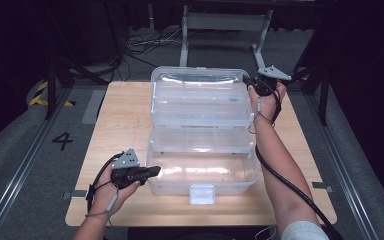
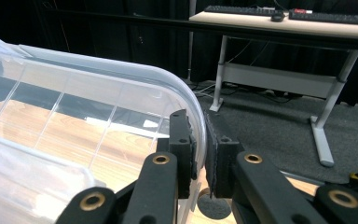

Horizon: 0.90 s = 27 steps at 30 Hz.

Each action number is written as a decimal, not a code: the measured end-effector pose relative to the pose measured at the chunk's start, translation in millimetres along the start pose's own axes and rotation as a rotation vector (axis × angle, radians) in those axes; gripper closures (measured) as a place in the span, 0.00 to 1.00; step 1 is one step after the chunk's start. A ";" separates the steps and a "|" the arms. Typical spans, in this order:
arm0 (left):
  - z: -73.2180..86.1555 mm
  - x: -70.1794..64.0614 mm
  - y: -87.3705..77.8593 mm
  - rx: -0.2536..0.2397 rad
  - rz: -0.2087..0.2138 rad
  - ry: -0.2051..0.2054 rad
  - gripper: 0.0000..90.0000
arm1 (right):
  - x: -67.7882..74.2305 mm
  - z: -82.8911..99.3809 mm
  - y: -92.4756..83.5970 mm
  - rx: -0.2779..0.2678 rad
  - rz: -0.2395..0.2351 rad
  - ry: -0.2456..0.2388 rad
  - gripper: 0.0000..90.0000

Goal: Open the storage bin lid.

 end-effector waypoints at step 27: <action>0.6 -0.6 0.1 -0.007 -0.007 -0.007 1.00 | -7.4 19.0 21.6 0.022 -0.077 0.067 0.91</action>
Point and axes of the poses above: each handheld gripper's, and its own axes: y roughly forward along the jaws, z roughly out of its underside, x roughly to its left, the point moved 3 cm from there along y, roughly forward along the jaws, and after that the axes turned 13 degrees about -y, right-handed, at the moved point
